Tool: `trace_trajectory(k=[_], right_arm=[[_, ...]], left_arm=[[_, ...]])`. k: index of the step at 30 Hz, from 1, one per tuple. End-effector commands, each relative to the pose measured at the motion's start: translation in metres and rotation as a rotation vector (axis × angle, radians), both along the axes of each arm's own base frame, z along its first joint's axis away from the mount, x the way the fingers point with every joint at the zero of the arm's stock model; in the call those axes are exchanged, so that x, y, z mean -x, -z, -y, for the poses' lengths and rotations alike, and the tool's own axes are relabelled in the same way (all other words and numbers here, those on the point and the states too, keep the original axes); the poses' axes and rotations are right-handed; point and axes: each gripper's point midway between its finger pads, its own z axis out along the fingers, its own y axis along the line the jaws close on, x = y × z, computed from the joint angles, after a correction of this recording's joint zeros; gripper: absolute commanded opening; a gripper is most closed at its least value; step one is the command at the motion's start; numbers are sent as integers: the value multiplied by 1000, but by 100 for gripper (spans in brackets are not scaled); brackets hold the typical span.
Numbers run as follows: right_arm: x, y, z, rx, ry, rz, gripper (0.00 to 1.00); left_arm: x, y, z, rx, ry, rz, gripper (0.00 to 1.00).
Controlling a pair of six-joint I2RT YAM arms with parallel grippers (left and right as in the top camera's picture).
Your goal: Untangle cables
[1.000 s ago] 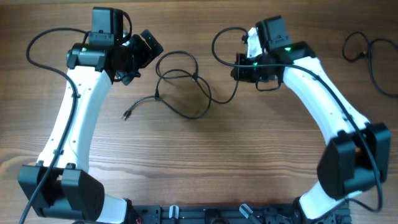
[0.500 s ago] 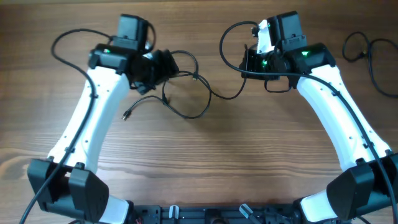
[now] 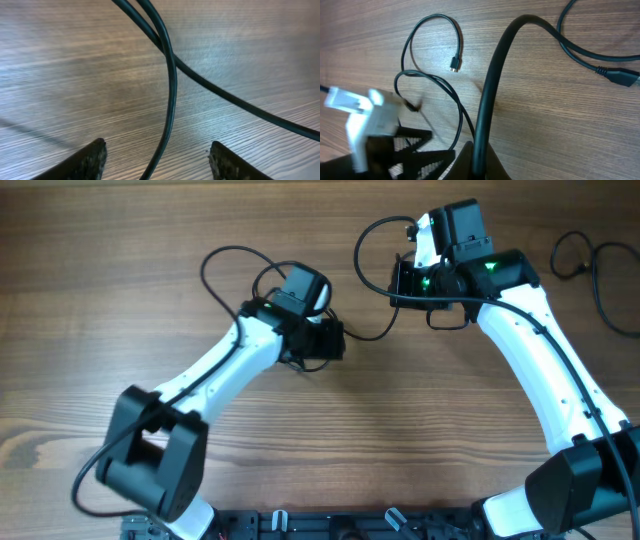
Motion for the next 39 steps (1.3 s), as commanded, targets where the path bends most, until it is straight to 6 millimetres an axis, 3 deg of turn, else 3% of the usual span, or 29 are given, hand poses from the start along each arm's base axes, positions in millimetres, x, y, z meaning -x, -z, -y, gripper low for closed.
trace_trajectory(k=[1,2,3,6,10,12,15,18,20,25,27,29,30,33,35,36,39], right_arm=[[-4,-7,2,16,7,27,4],[-4,-7,2,16,7,27,4],[-4,-7,2,16,7,27,4],[-3,-6,2,16,7,24,4],[0,-1,3,23,7,3,4],[2,1,4,26,7,-6,4],[1,2,6,39,15,-4,4],[1,3,7,42,16,-6,4],[1,3,7,42,16,-7,4],[10,15,9,59,15,-59,4],[13,17,10,69,-1,-68,4],[13,12,10,77,-26,-51,4],[12,4,11,79,-36,-32,4],[1,-58,8,62,-66,113,5],[-7,-106,6,34,-61,226,4],[-9,-125,7,31,-51,275,4],[-16,-190,27,78,41,470,4]], left_arm=[[11,35,9,-35,57,-58,55],[11,41,9,-39,34,-75,54],[10,47,7,-48,-4,-94,45],[8,50,6,-54,-23,-95,4],[4,36,25,60,-86,-126,4],[-1,16,36,128,-67,-103,4],[-13,-15,36,179,-100,-43,4],[-33,-51,17,254,-227,4,4],[-45,-62,-1,298,-374,-25,4],[-77,-60,-55,325,-779,-69,4],[-83,-57,-71,282,-871,-34,4],[-83,-55,-74,267,-880,-27,4],[-82,-54,-74,263,-880,-32,9],[-80,-54,-74,260,-878,-36,33],[-80,-53,-74,258,-878,-38,93],[-79,-53,-74,257,-877,-39,100],[-79,-53,-72,256,-874,-40,100]])
